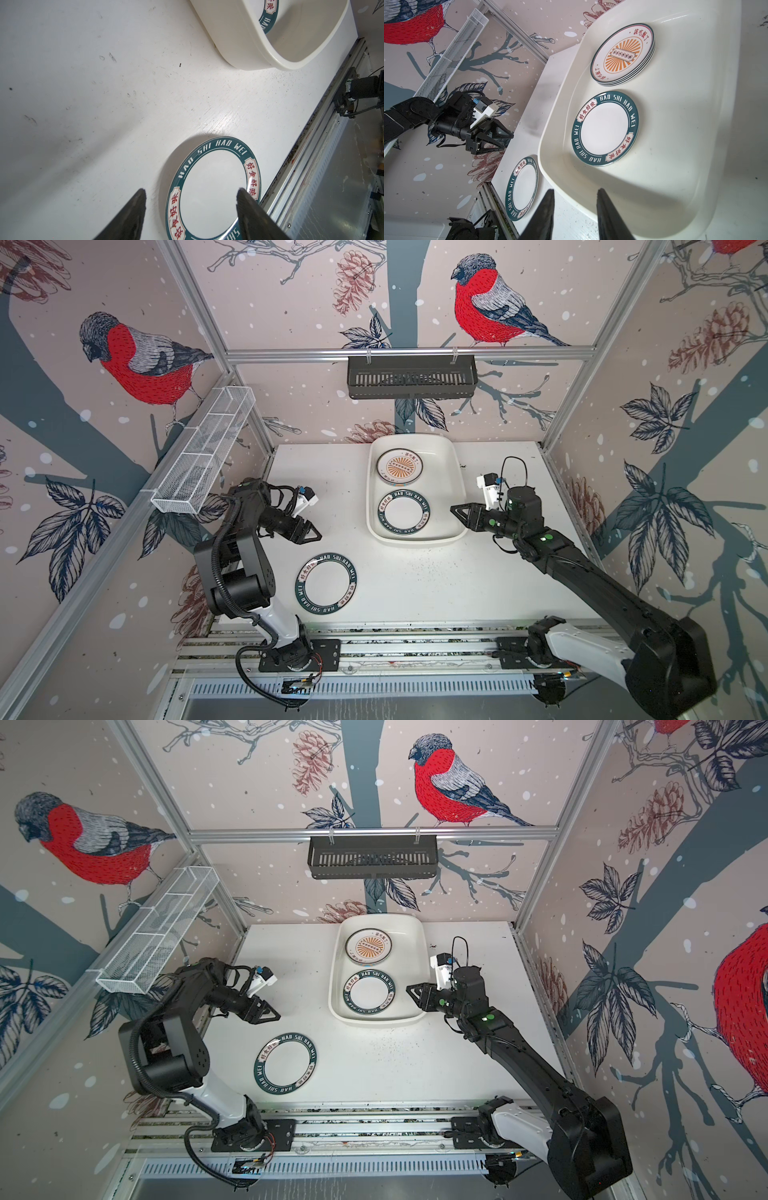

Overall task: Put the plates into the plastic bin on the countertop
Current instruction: 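Open and lift the right gripper while the left gripper moves toward the last plate, then lower the left gripper onto the rim of the green-ringed plate on the table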

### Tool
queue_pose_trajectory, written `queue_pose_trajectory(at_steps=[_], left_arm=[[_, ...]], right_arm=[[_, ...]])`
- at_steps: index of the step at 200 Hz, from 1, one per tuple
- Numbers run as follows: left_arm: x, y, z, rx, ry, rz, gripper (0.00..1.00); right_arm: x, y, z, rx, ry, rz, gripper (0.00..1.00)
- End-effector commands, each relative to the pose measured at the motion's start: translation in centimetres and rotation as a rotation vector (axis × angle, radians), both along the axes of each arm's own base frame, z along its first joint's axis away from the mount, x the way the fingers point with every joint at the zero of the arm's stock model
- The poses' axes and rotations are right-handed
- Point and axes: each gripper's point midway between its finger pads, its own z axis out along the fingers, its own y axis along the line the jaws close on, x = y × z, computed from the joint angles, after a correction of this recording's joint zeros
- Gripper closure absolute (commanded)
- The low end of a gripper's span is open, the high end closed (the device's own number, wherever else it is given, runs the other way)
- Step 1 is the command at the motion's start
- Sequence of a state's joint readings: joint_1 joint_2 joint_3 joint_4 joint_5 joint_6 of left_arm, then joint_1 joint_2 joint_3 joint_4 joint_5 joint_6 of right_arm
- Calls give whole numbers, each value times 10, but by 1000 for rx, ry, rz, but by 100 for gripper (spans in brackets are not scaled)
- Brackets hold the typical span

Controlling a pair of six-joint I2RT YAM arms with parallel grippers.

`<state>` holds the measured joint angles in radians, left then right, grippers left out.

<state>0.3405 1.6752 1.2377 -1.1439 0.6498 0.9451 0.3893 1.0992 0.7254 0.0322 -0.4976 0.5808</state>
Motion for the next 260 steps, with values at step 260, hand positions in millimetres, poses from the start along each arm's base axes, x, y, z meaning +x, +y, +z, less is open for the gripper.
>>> queue_pose_trajectory(at_steps=[260], left_arm=[[-28,25,-79,-68,238,-117,39]], right_arm=[[27,-5,8,103,-52,-65,64]])
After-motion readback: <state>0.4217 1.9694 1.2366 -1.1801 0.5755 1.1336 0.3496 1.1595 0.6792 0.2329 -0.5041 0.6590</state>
